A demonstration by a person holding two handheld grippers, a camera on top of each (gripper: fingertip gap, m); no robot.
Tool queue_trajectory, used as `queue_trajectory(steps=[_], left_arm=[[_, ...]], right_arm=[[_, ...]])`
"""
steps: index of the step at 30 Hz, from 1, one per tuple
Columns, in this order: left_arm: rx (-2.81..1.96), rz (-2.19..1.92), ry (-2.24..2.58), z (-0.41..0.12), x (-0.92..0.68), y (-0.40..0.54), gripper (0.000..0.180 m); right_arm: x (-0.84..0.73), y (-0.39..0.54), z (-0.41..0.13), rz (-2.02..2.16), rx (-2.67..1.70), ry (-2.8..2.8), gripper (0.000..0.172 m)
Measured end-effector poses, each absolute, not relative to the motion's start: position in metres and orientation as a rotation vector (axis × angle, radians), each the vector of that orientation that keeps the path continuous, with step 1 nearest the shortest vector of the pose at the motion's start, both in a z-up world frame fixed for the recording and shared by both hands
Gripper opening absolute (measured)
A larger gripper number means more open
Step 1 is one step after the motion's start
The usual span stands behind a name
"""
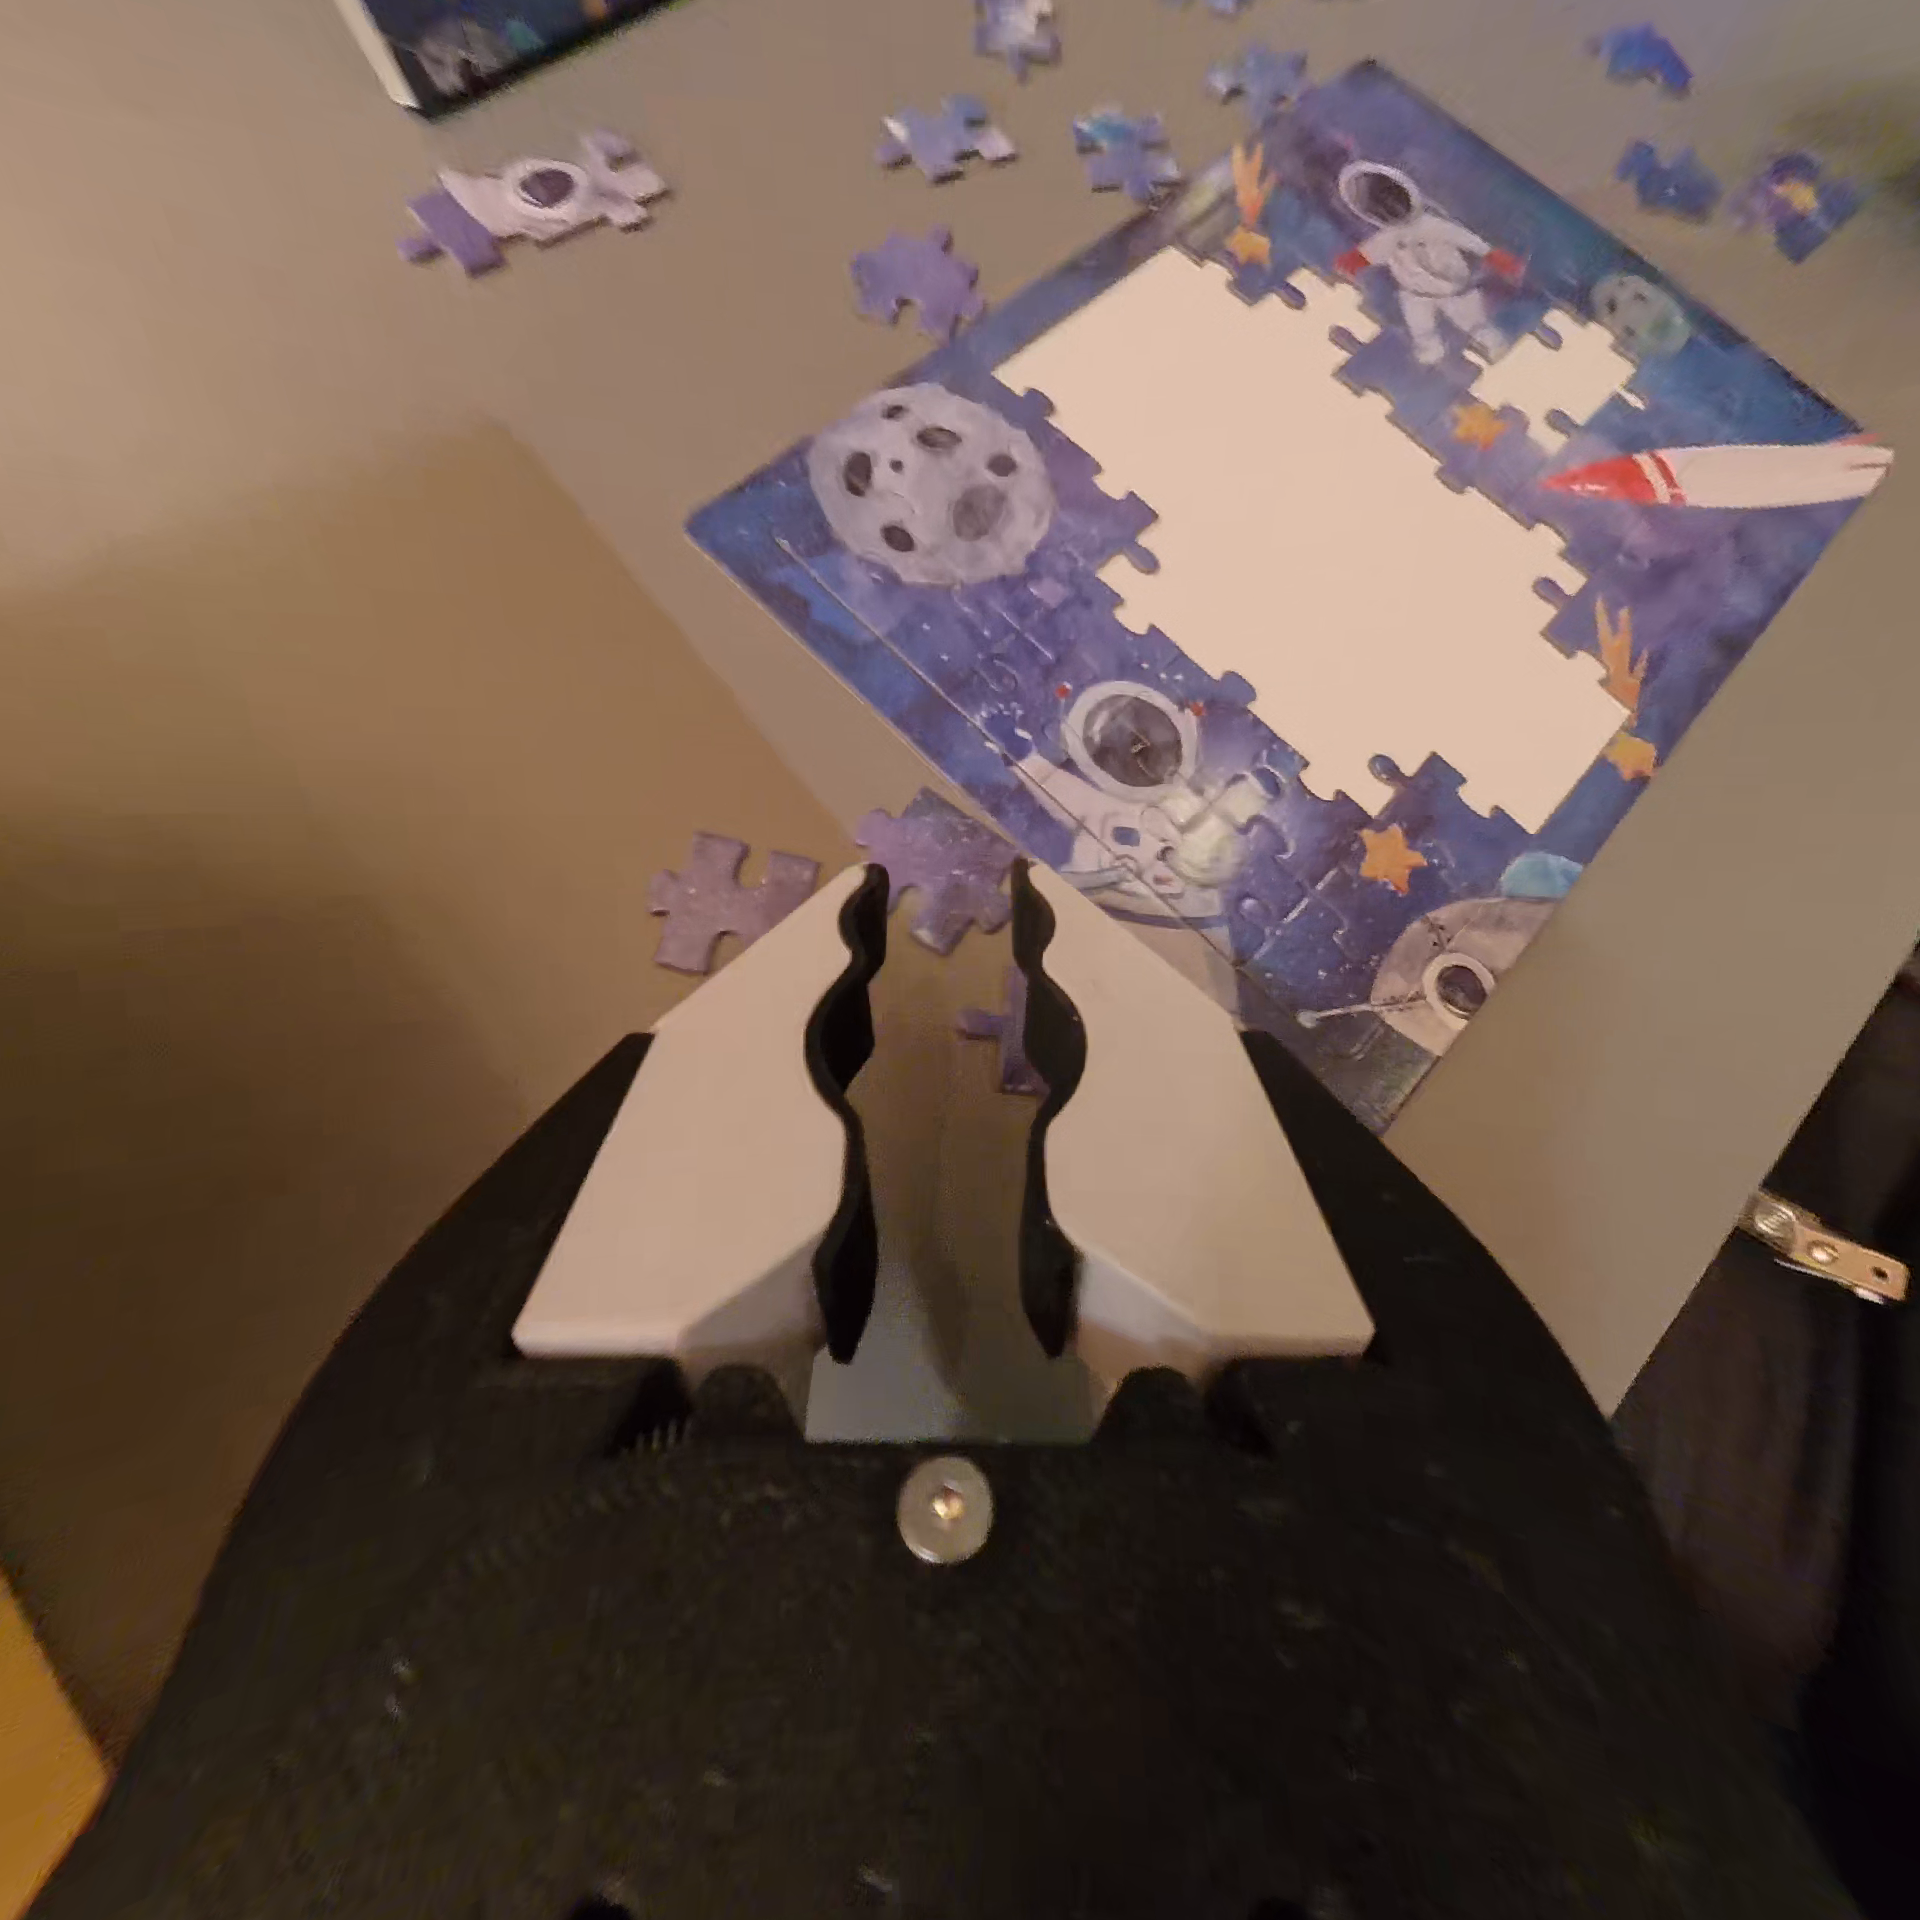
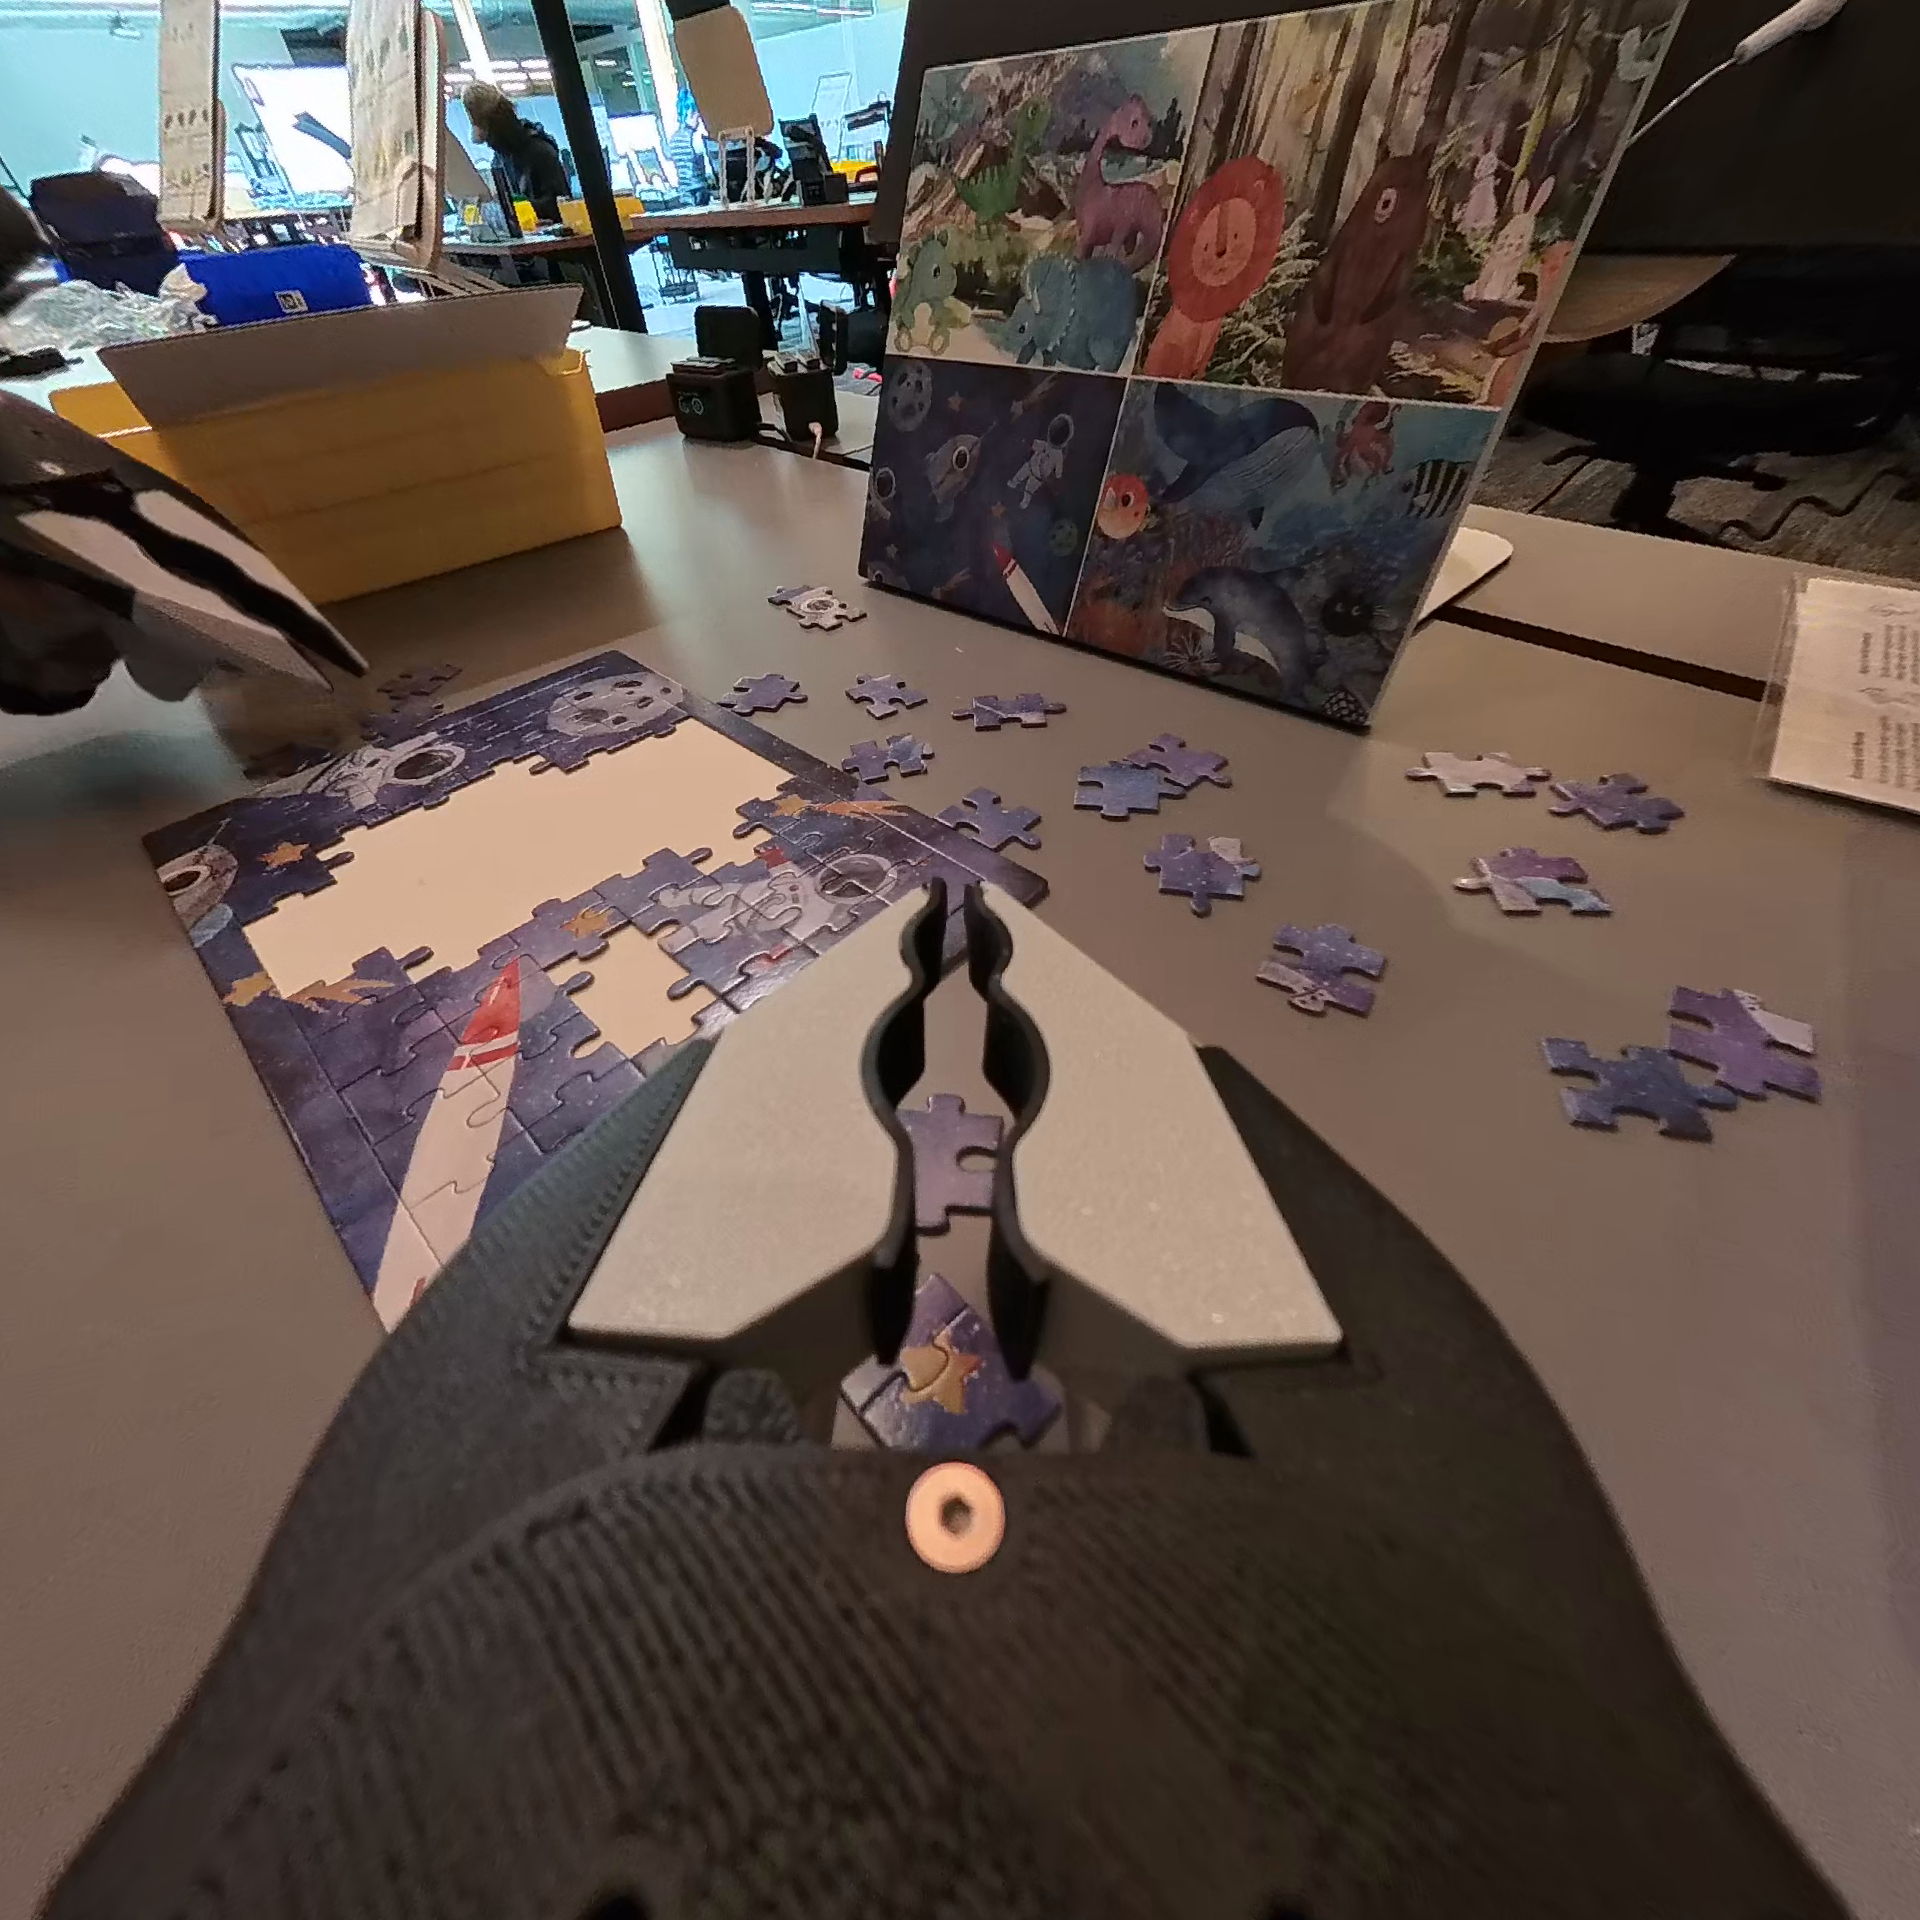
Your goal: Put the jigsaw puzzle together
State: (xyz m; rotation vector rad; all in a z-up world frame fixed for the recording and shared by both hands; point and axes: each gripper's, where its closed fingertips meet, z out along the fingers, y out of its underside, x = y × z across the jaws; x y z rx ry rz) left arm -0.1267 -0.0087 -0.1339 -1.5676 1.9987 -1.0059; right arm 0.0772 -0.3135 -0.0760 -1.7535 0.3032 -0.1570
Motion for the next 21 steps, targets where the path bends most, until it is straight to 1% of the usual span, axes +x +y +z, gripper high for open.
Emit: queue_trajectory(steps=[3, 9, 13, 16, 18, 21], left_arm=[[-1.578, -0.941, 1.962, -0.135, -0.128, 0.003, 0.026], [-1.592, -0.88, 1.969, -0.146, -0.125, 0.007, 0.038], [-1.588, -0.846, 2.012, -0.155, -0.124, 0.003, 0.04], [-1.558, -0.801, 1.975, -0.155, -0.118, 0.007, 0.055], [-1.52, -0.822, 1.946, -0.152, -0.112, 0.005, 0.059], [-1.497, -0.83, 1.959, -0.152, -0.109, 0.0, 0.06]], right_arm=[[0.077, -0.313, -0.076, -0.158, -1.756, 0.302, 0.002], [0.077, -0.313, -0.077, -0.161, -1.76, 0.301, 0.002], [0.077, -0.313, -0.077, -0.161, -1.761, 0.3, 0.002], [0.077, -0.313, -0.077, -0.161, -1.762, 0.3, 0.002], [0.077, -0.313, -0.077, -0.161, -1.762, 0.3, 0.002], [0.077, -0.313, -0.077, -0.162, -1.764, 0.299, 0.002]])
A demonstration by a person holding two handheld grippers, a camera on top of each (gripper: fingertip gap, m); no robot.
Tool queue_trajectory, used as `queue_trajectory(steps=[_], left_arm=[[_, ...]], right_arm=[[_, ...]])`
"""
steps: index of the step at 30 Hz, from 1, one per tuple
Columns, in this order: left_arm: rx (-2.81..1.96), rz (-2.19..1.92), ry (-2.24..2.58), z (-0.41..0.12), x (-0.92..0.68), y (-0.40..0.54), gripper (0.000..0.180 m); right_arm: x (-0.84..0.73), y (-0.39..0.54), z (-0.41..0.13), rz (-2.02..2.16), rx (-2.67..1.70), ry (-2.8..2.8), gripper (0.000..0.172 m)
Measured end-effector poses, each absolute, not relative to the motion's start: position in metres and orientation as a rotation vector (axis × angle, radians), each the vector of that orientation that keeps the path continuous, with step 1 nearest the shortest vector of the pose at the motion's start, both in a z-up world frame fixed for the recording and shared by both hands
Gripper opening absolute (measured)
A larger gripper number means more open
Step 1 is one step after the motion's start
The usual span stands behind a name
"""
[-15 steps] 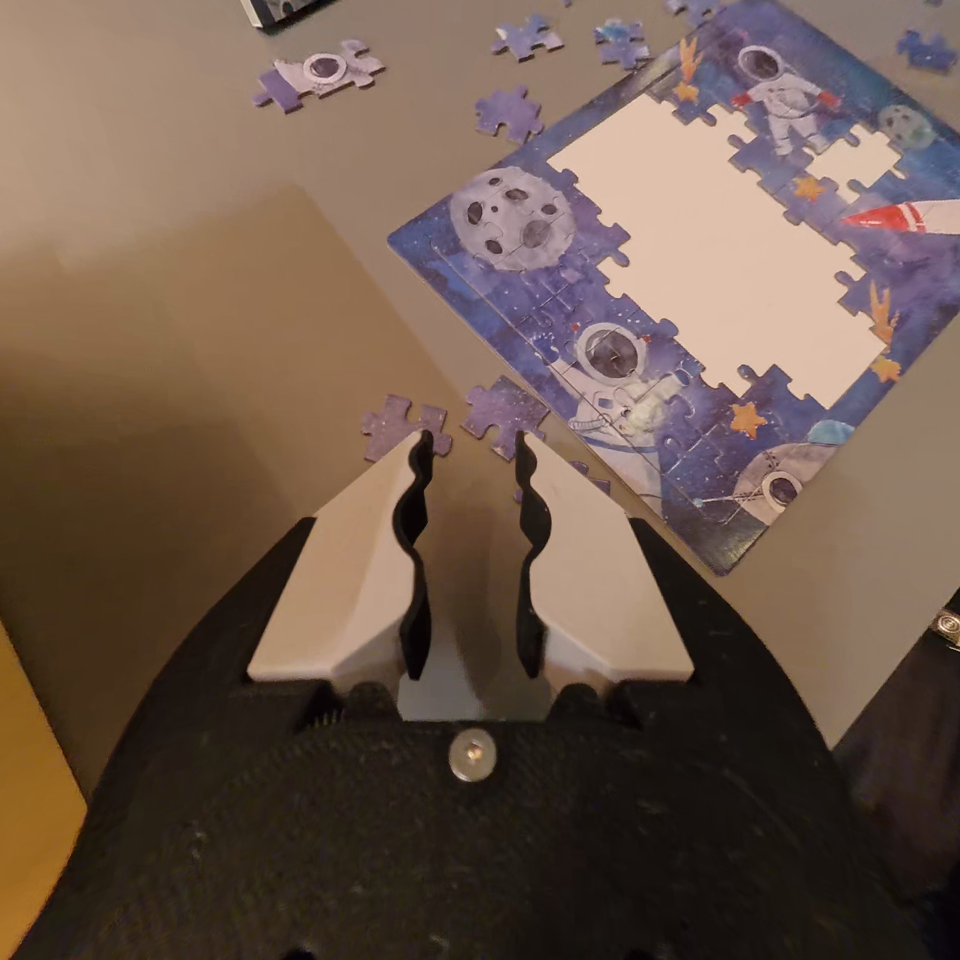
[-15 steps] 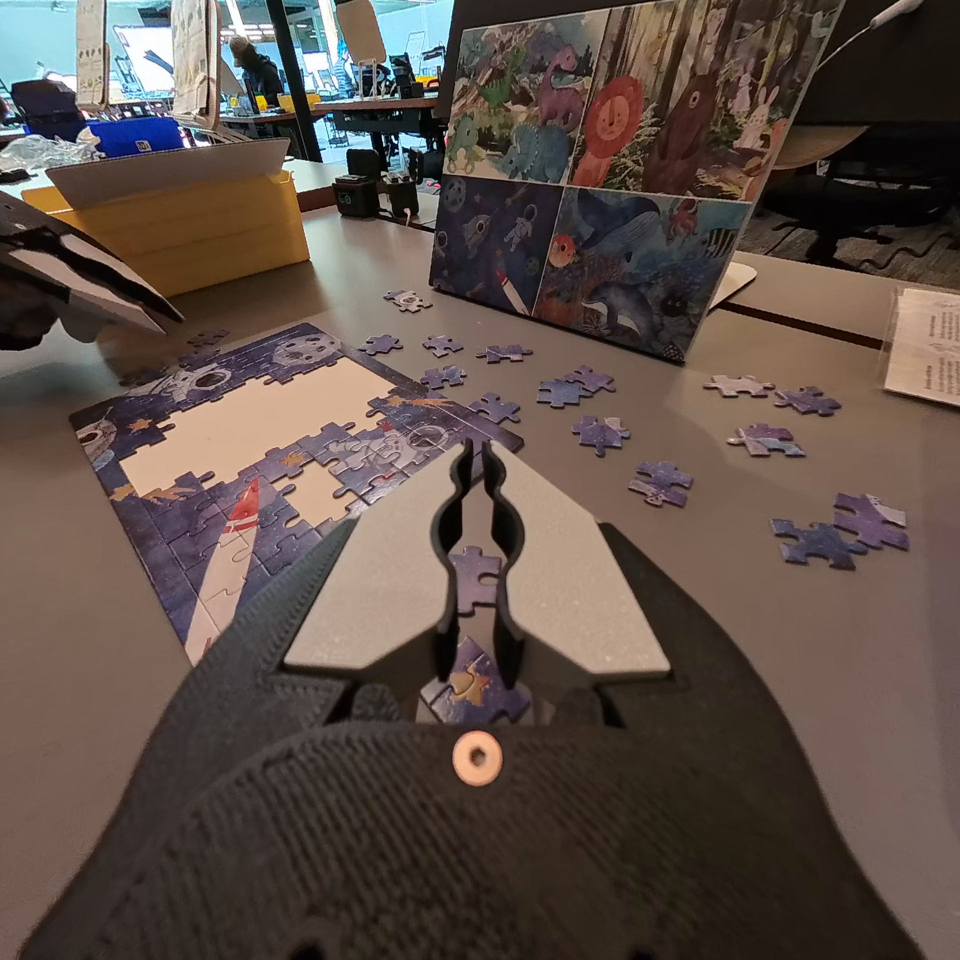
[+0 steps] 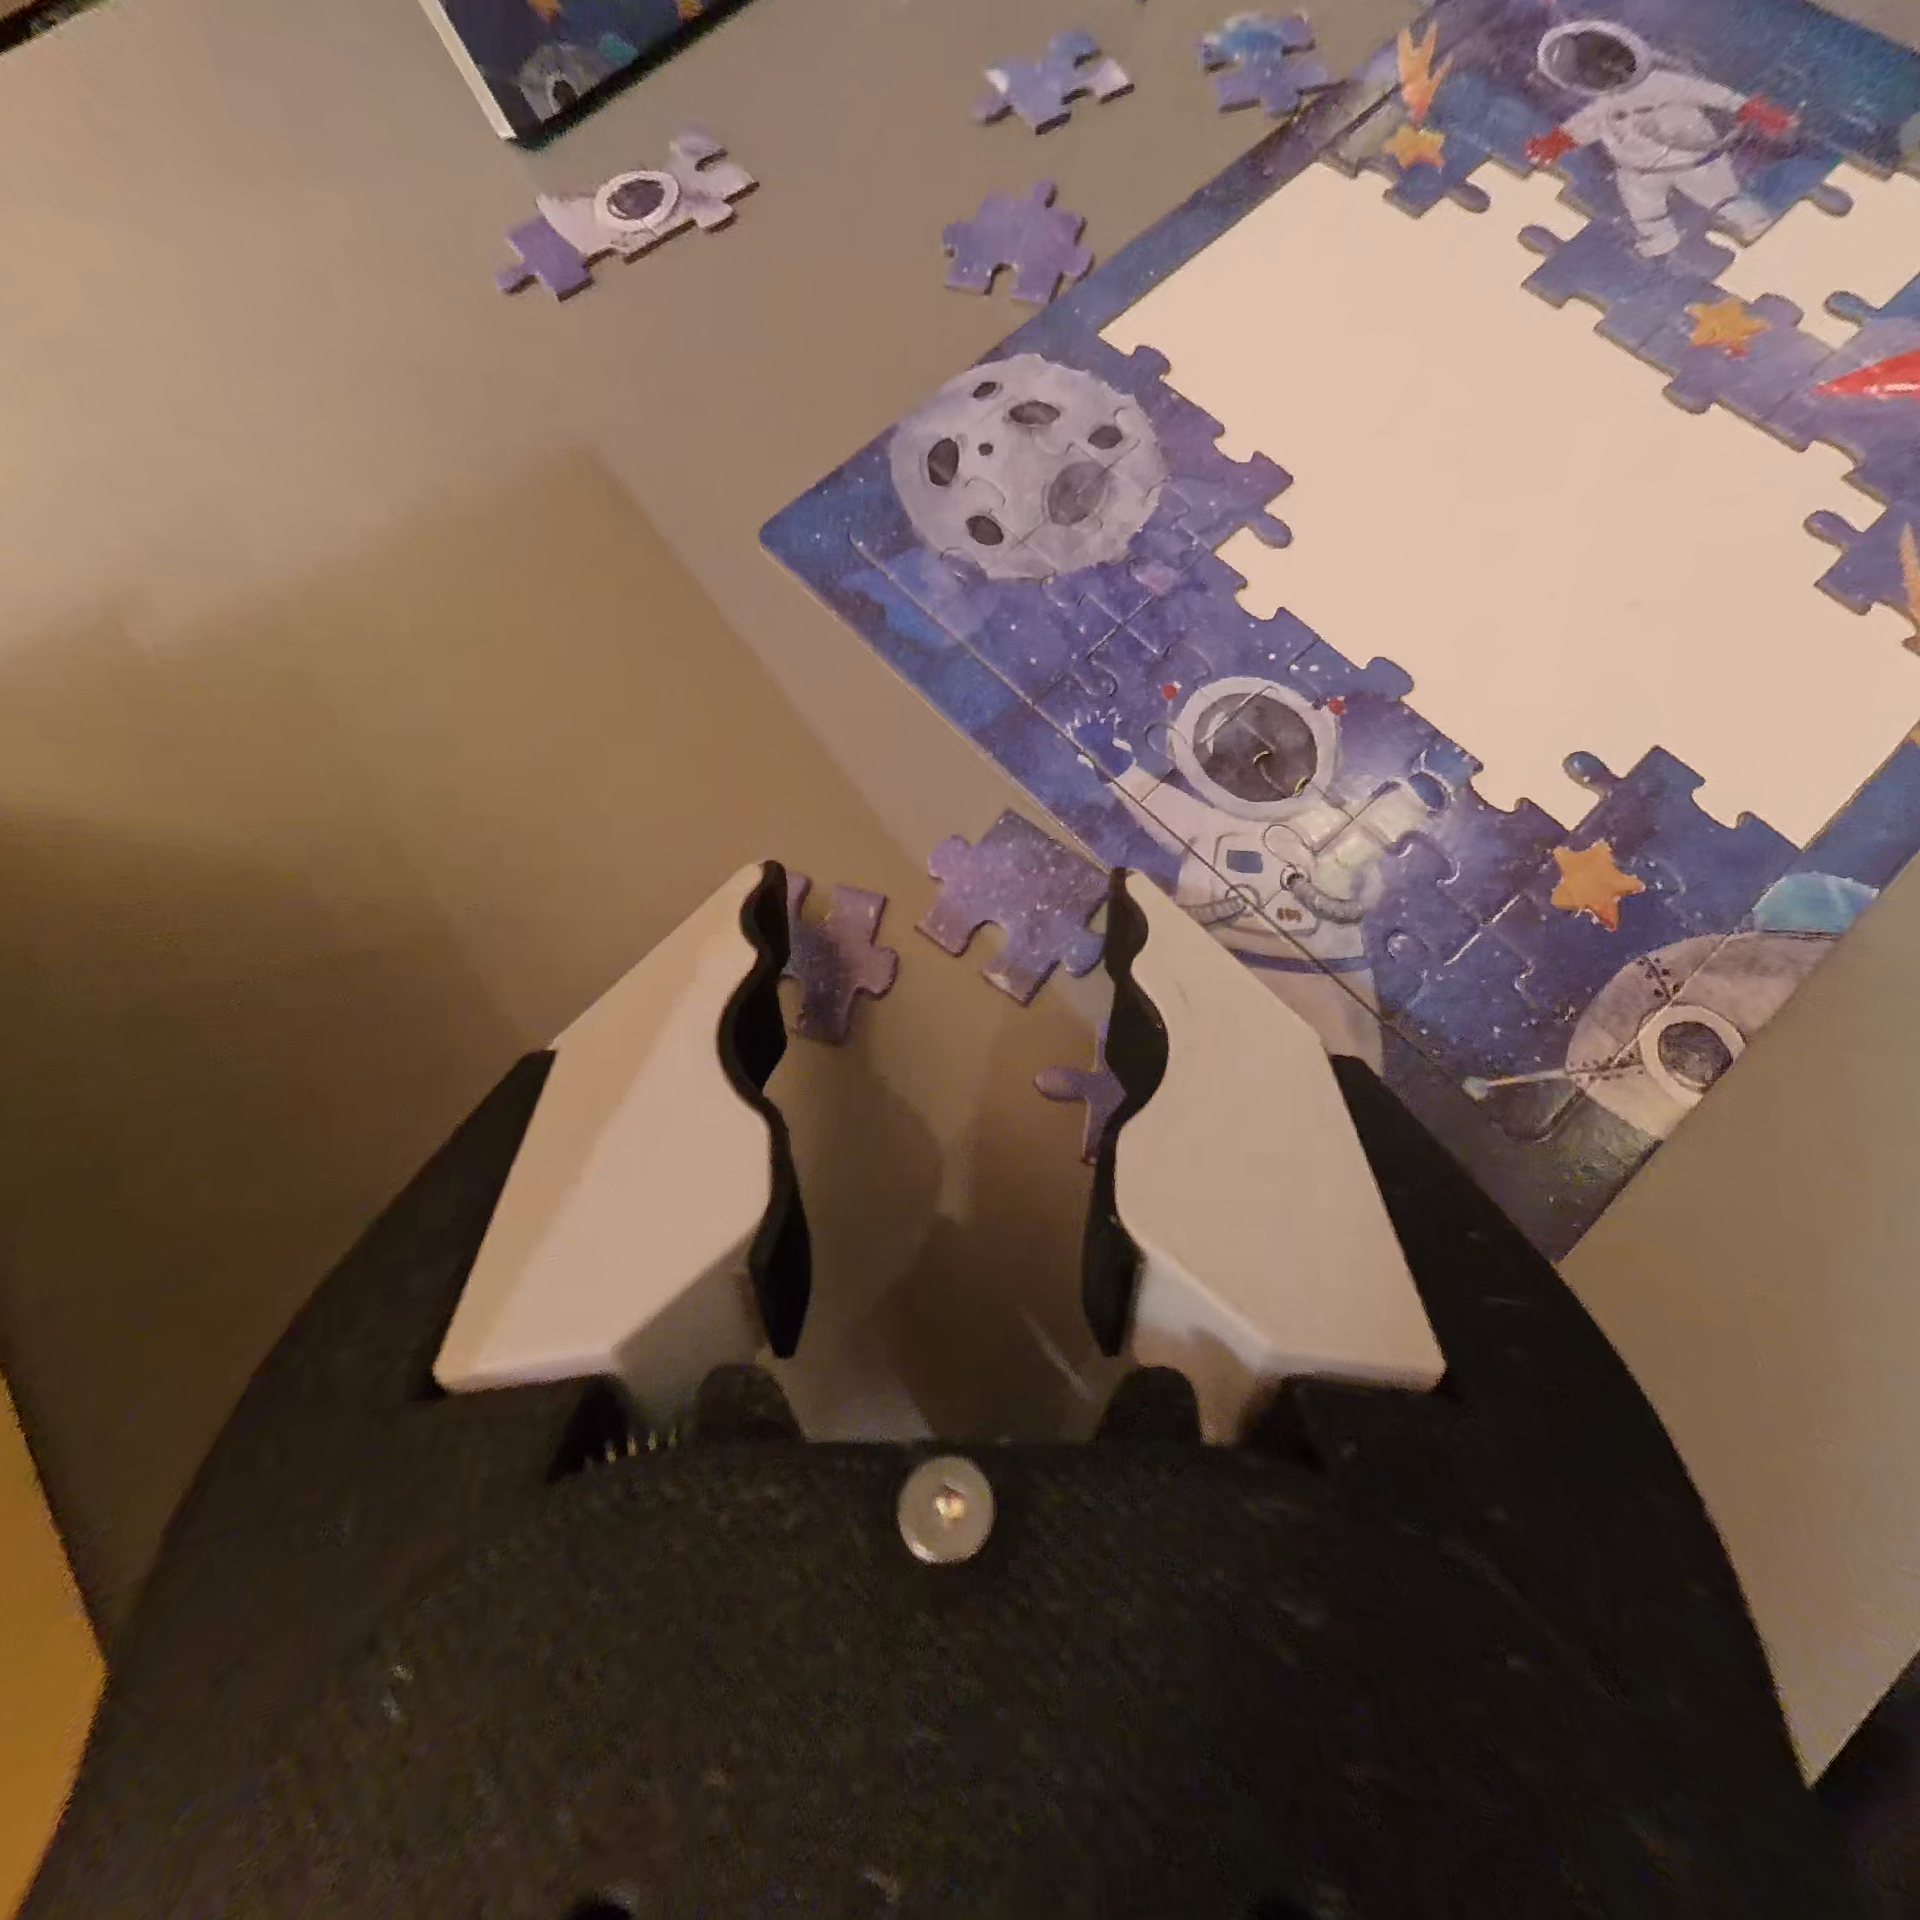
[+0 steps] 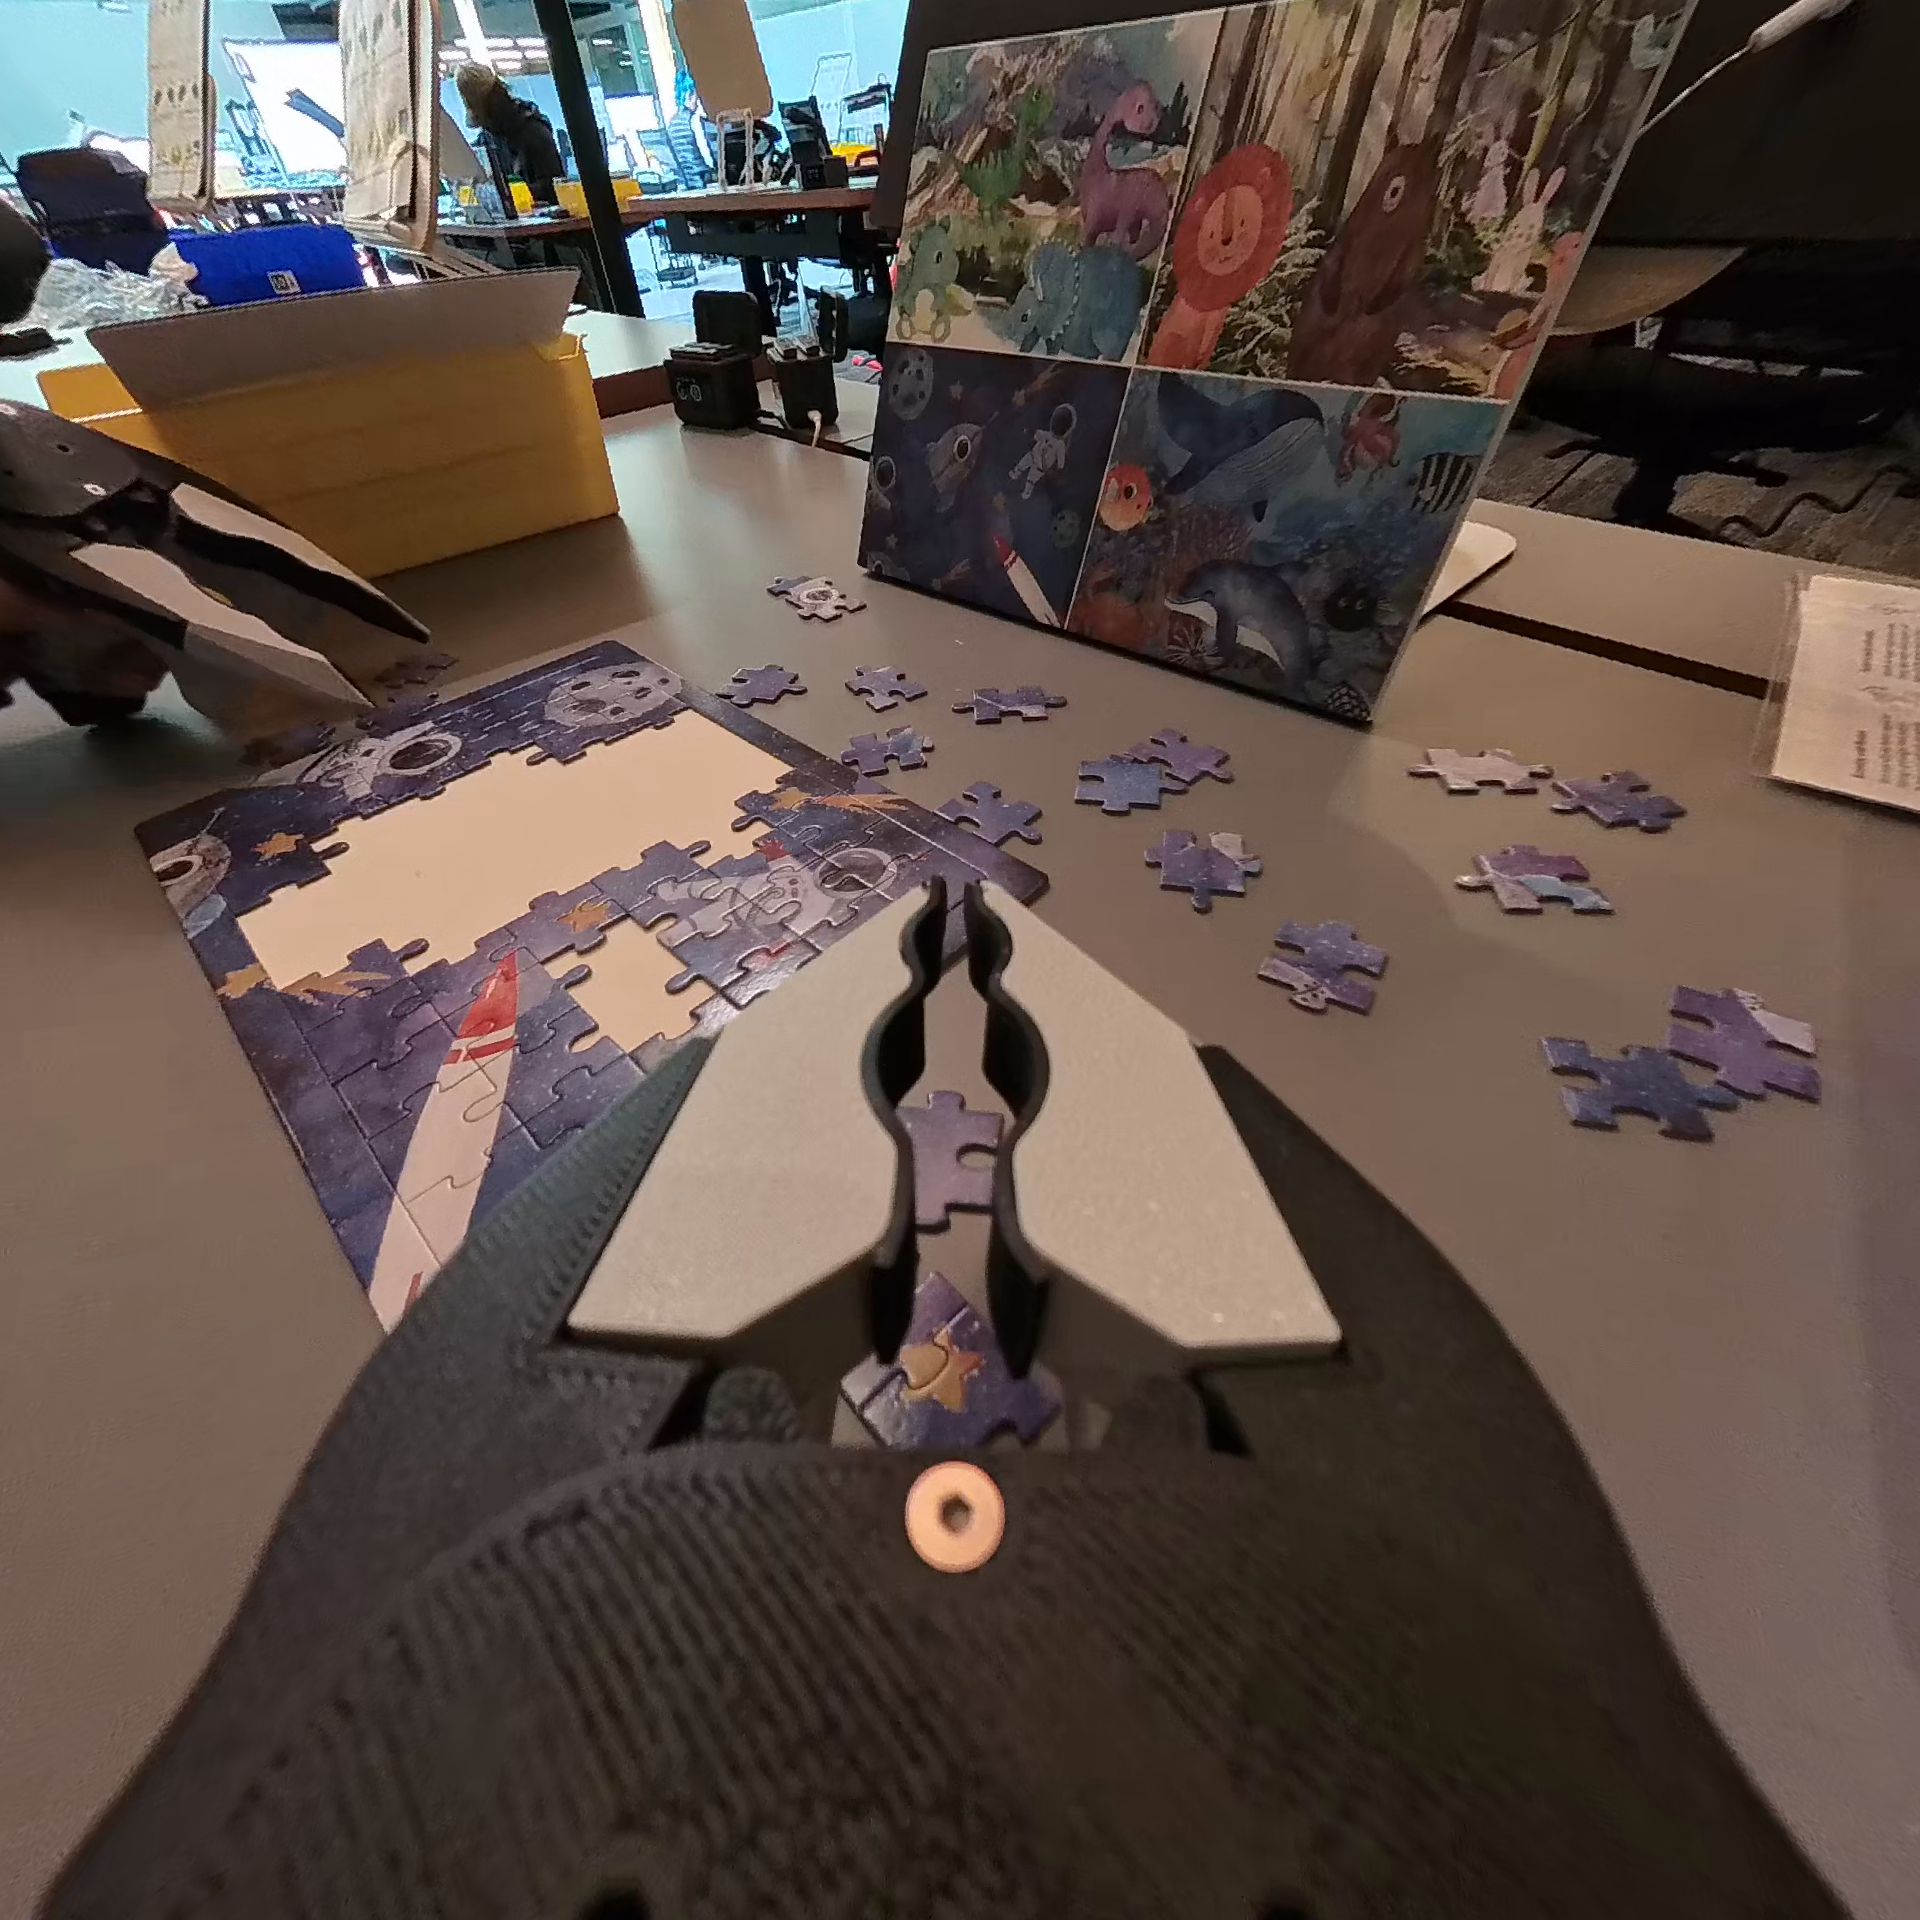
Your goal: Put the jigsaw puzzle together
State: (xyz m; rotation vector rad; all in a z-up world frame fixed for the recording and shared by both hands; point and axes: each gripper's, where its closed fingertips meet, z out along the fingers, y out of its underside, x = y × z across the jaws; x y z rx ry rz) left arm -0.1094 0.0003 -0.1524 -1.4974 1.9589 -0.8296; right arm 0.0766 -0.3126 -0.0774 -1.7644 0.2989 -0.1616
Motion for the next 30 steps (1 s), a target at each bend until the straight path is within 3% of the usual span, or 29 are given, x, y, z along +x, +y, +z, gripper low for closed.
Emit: queue_trajectory(steps=[30], left_arm=[[-1.701, -0.742, 1.931, -0.154, -0.124, 0.016, 0.032]], right_arm=[[0.076, -0.312, -0.078, -0.17, -1.772, 0.296, 0.002]])
